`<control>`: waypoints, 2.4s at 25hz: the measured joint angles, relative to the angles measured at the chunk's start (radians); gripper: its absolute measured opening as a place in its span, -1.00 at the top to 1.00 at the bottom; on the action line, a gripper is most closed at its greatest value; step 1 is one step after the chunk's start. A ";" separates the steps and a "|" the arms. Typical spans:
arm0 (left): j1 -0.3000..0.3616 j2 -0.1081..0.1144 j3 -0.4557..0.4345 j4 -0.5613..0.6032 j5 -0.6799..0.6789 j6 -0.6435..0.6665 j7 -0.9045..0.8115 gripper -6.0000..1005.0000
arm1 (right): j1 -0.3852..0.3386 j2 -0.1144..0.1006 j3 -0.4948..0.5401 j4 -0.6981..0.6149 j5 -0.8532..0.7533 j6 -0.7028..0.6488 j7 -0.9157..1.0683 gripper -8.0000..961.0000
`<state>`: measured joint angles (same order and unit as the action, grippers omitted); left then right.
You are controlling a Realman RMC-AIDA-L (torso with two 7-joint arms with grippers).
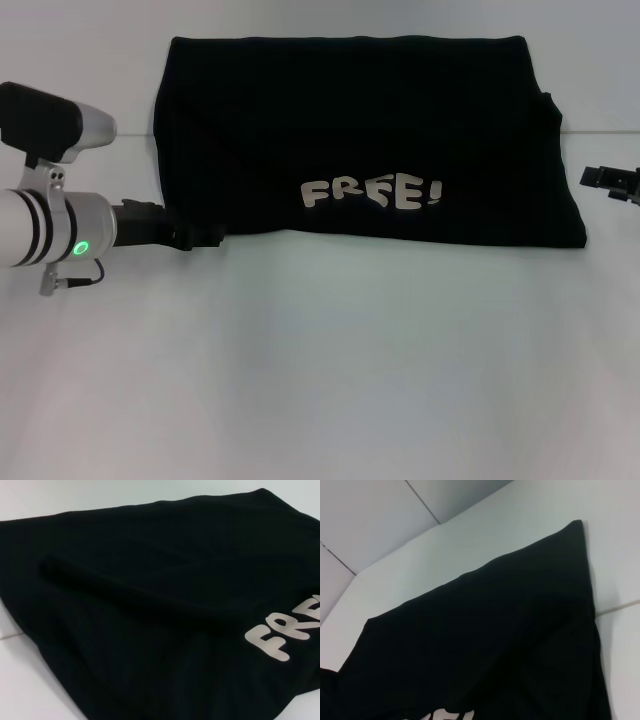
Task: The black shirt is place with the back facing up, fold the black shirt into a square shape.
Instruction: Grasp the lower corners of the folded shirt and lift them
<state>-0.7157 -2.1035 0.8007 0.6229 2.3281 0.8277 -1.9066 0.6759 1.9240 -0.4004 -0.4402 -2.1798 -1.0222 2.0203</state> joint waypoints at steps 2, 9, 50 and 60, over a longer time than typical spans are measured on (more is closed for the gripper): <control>-0.002 0.000 0.009 0.001 0.000 -0.003 0.000 -0.57 | -0.003 0.001 0.000 0.000 0.000 0.000 0.000 -0.31; -0.004 -0.007 0.013 0.002 0.000 -0.027 0.014 -0.57 | -0.006 0.001 0.000 0.000 0.000 0.001 0.000 -0.31; -0.031 -0.004 0.075 -0.019 0.018 -0.177 0.014 0.94 | -0.012 -0.001 -0.011 0.000 -0.002 0.009 0.004 -0.31; -0.041 -0.001 0.075 -0.016 0.017 -0.224 0.014 0.92 | 0.006 0.009 -0.132 0.002 -0.067 0.073 0.078 -0.31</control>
<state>-0.7568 -2.1044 0.8762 0.6069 2.3449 0.6041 -1.8929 0.6816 1.9332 -0.5322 -0.4386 -2.2465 -0.9496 2.0985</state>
